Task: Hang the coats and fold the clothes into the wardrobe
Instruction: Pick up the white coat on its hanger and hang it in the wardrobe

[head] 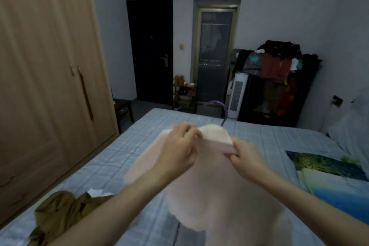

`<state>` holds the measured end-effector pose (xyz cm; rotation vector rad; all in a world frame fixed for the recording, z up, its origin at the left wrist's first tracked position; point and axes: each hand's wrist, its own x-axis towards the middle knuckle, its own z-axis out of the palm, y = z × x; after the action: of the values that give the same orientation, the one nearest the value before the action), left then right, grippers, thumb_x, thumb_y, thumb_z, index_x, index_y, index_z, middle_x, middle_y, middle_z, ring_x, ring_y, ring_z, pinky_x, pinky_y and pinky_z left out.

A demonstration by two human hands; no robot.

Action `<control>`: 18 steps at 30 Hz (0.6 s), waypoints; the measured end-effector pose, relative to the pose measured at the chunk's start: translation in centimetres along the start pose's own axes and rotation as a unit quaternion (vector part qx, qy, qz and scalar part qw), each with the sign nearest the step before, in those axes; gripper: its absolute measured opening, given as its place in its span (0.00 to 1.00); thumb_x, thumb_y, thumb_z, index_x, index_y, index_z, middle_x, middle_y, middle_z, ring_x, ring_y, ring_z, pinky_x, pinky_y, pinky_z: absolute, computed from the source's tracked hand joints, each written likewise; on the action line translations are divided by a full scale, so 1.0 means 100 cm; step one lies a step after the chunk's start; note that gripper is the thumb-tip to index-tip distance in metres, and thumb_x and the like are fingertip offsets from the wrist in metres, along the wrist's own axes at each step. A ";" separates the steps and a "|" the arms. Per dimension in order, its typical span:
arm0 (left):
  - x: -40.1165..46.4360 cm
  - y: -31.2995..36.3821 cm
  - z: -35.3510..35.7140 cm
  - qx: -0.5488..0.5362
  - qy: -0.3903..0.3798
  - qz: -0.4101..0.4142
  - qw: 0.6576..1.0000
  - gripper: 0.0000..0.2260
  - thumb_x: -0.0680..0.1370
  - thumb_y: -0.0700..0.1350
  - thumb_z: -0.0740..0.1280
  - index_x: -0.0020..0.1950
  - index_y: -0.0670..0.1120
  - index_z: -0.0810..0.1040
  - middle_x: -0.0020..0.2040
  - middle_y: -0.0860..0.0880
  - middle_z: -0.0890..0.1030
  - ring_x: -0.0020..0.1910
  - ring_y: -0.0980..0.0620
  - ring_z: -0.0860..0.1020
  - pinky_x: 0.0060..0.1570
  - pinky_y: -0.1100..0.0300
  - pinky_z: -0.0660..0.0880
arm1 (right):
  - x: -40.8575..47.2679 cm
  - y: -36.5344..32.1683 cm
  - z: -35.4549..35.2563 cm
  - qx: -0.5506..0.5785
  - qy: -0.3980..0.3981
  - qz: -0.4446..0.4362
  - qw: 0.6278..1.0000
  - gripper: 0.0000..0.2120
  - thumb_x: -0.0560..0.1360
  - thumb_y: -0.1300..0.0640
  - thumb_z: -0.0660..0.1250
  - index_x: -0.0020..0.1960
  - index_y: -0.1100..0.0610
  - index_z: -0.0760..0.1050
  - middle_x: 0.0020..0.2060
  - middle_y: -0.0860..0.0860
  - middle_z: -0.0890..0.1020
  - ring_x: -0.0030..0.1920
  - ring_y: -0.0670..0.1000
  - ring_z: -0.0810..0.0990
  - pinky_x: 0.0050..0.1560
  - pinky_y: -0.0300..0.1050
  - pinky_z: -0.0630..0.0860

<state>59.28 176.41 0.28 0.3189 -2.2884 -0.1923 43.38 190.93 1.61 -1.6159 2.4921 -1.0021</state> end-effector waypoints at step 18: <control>0.018 -0.028 -0.165 0.315 0.000 0.048 0.948 0.14 0.76 0.46 0.56 0.61 0.51 0.66 0.48 0.52 0.81 0.39 0.45 0.82 0.28 0.56 0.62 | 0.019 -0.085 -0.017 -0.154 0.232 -0.270 0.922 0.31 0.69 0.62 0.72 0.70 0.59 0.66 0.52 0.55 0.72 0.41 0.56 0.77 0.30 0.49 0.77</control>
<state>70.82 172.62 11.94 0.5242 -2.3075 0.6022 48.89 187.94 7.95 -2.5309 2.6420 -1.1998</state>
